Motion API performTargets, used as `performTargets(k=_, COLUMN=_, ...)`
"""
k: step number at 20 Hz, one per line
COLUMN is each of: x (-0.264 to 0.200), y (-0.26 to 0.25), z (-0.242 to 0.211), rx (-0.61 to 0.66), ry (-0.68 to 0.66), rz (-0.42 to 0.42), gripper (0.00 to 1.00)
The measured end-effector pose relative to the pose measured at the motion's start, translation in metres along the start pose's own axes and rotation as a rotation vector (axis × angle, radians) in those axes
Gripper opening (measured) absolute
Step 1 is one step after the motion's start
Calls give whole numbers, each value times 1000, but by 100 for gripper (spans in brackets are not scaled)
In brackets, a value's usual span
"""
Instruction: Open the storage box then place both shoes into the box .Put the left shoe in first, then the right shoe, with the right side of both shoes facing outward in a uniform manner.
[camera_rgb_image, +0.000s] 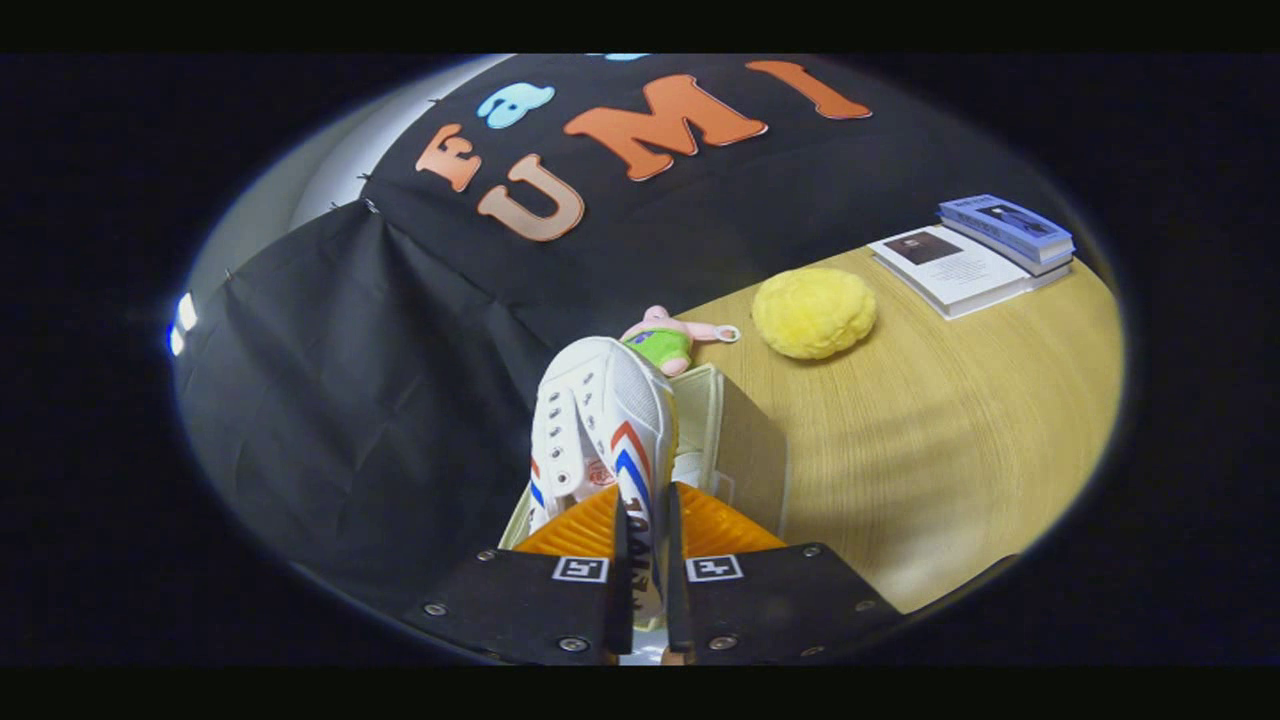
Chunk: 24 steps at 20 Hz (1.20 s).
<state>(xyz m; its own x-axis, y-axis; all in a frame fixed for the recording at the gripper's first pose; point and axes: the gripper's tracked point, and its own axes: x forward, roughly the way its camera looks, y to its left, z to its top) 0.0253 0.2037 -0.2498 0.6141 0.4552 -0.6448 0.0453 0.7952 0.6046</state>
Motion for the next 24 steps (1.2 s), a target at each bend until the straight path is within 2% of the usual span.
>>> performTargets(k=8, x=17, y=19, z=-7, rx=-41, ry=16, rz=-28, gripper=14)
performTargets(k=10, x=28, y=13, z=-20, rx=-76, ry=63, rz=-68, gripper=14)
performTargets(k=11, x=28, y=9, z=-26, rx=-94, ry=77, rz=-88, gripper=16)
performTargets(k=13, x=26, y=14, z=-20, rx=-114, ry=31, rz=-73, gripper=21)
performTargets(k=15, x=19, y=26, z=-22, rx=-111, ry=26, rz=-13, gripper=37)
performTargets(k=16, x=14, y=37, z=-15, rx=-98, ry=-13, rz=31, gripper=45)
performTargets(k=17, x=3, y=43, z=-5, rx=-94, ry=-64, rz=56, gripper=48)
performTargets(k=18, x=-7, y=46, z=7, rx=-103, ry=-115, rz=67, gripper=57)
performTargets(k=22, x=-49, y=30, z=38, rx=-222, ry=-303, rz=44, gripper=83)
performTargets(k=24, x=-68, y=19, z=50, rx=-293, ry=-394, rz=11, gripper=90)
